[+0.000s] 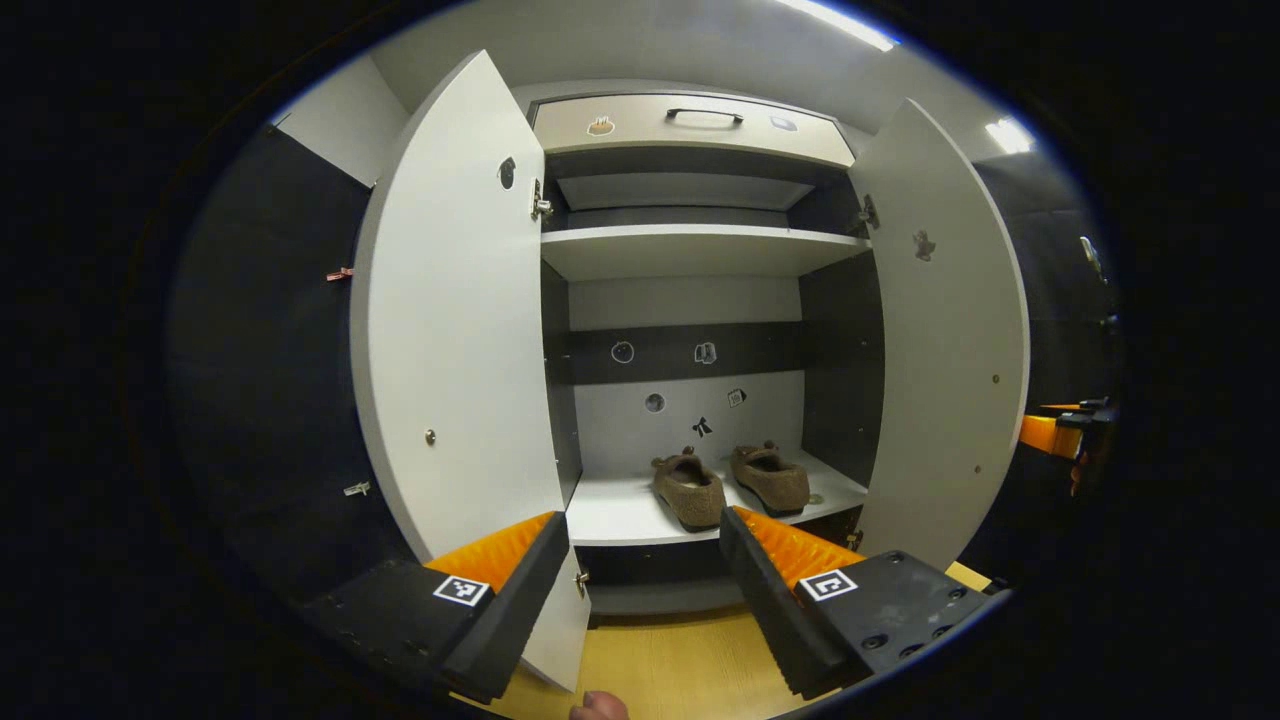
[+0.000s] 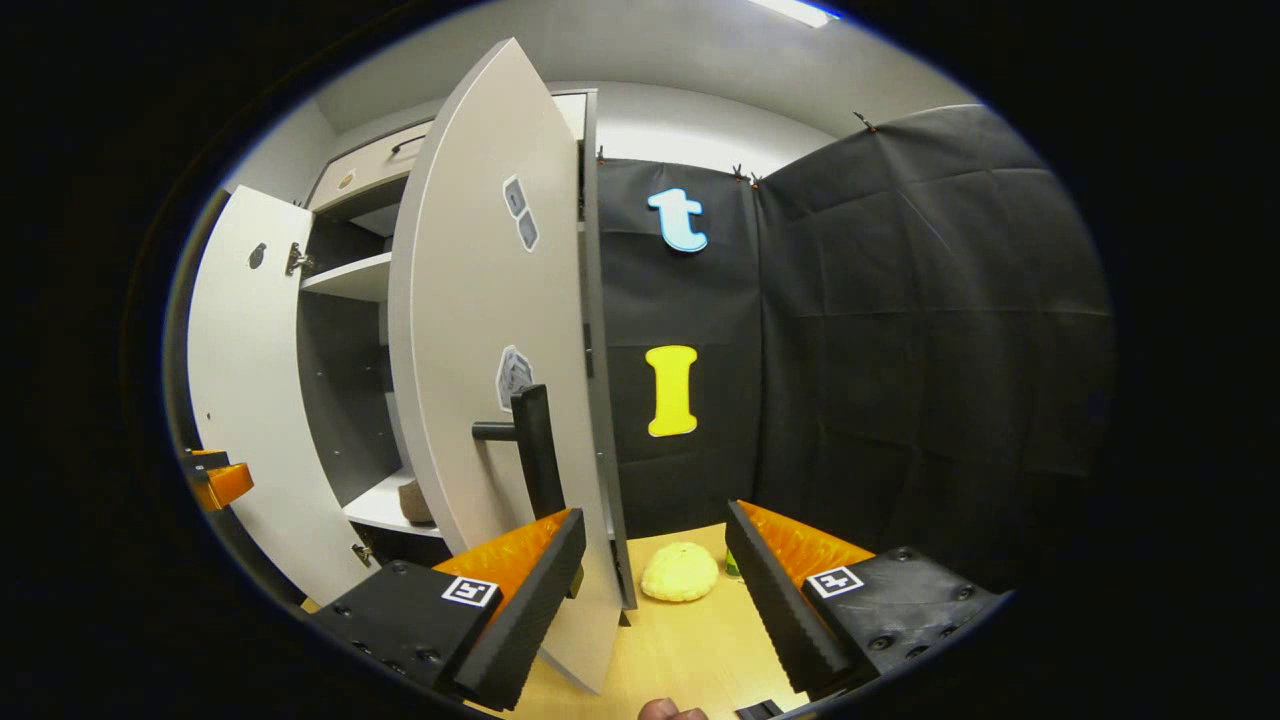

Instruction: Grab one shoe with the right hand and put it into the shoe cabinet, grab the other shoe with the left hand and put it into the shoe cabinet; then close the right door with the right hand and the left door with the left hand.

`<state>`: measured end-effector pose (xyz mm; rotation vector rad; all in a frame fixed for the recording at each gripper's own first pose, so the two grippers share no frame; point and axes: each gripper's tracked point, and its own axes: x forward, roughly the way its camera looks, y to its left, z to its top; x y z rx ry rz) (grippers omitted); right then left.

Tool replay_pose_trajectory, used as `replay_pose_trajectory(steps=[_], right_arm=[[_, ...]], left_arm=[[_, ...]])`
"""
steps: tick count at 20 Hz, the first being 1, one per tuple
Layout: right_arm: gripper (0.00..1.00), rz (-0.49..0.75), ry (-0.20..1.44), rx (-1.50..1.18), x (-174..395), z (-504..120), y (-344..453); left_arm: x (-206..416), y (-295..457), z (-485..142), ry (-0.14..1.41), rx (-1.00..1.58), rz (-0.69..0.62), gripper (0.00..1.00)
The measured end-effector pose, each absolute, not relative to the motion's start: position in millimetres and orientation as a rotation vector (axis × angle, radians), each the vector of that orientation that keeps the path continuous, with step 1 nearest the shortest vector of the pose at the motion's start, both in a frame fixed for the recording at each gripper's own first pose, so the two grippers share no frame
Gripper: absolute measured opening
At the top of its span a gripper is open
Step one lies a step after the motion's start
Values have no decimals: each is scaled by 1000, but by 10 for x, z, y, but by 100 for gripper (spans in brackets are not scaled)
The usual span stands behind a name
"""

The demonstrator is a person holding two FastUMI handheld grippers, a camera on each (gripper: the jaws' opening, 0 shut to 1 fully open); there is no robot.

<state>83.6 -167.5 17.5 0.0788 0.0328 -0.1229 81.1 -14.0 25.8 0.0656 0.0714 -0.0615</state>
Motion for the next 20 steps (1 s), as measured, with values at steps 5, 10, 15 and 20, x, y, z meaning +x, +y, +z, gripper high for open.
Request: replay_pose_trajectory(steps=[5, 10, 15, 20], right_arm=[[96, -90, 27, 98, 915, 155, -1236], [97, -29, 24, 113, 1055, 153, -692], [99, 54, 28, 110, 1046, 147, -164], [99, 85, 42, 86, 947, 82, 65]], left_arm=[[624, 45, 274, 67, 60, -67, 96], [492, 346, 248, 75, 67, -44, 97], [398, 711, 261, 83, 54, -3, 96], [359, 1251, 282, 90, 58, 75, 97]])
